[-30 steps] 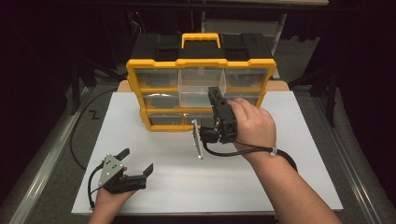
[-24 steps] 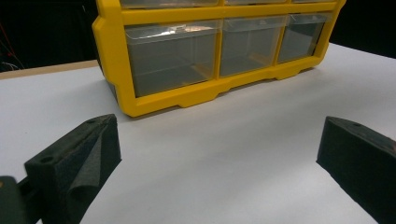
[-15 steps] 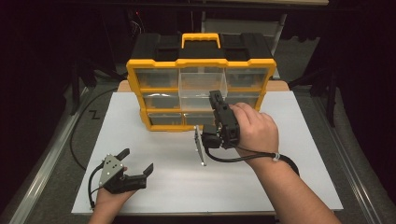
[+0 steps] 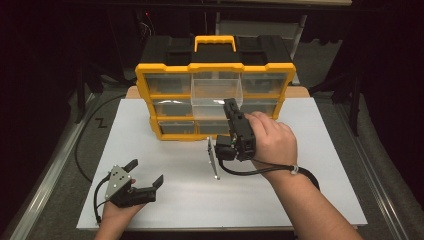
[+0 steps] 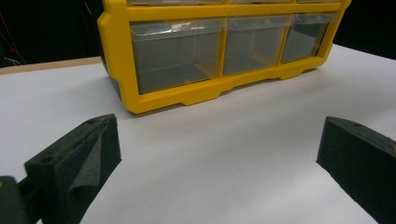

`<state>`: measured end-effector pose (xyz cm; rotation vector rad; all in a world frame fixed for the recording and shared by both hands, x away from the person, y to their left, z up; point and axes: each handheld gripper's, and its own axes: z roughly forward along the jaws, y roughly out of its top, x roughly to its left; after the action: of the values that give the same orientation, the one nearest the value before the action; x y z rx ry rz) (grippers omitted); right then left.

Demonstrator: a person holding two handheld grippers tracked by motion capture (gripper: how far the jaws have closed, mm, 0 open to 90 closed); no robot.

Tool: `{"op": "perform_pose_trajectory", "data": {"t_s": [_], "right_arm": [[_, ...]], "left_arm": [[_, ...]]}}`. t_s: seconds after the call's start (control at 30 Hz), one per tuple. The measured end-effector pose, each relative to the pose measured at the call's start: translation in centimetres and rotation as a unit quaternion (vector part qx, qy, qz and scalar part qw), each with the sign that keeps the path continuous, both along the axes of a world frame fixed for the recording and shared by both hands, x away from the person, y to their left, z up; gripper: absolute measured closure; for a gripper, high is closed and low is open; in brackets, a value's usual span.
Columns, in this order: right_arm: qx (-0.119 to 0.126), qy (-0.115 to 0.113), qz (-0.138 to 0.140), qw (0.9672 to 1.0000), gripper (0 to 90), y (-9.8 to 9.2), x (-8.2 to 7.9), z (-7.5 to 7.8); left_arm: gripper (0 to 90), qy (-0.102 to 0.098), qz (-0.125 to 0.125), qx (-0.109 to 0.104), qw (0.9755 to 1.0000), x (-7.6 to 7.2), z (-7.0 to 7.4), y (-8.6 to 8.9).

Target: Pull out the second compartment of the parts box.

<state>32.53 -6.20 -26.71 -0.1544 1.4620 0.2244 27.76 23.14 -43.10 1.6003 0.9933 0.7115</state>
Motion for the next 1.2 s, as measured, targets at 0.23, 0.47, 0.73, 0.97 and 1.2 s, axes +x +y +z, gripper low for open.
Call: {"op": "perform_pose_trajectory", "data": {"t_s": [0.23,0.47,0.73,0.97,1.2], "right_arm": [[0.001,-0.004,0.003,1.0,79.8,0.0,0.0,0.0],[0.007,-0.004,0.001,1.0,79.6,0.1,0.1,-0.2],[0.005,0.003,0.001,1.0,77.7,0.1,0.0,0.0],[-0.005,0.016,0.006,0.9998,67.6,0.0,-0.7,0.2],[0.004,0.033,0.005,0.9994,61.2,-0.7,-1.4,-1.1]], "left_arm": [[0.3,0.0,-0.009,0.008,0.9999,0.1,-0.1,-0.5],[0.3,0.002,-0.008,0.004,1.0,0.2,-0.1,-0.4],[0.3,0.004,-0.009,0.004,0.9999,0.2,-0.1,-0.4],[0.3,0.005,-0.007,0.001,1.0,0.1,-0.1,-0.2],[0.3,0.006,-0.007,0.001,1.0,0.1,-0.1,-0.2]]}}
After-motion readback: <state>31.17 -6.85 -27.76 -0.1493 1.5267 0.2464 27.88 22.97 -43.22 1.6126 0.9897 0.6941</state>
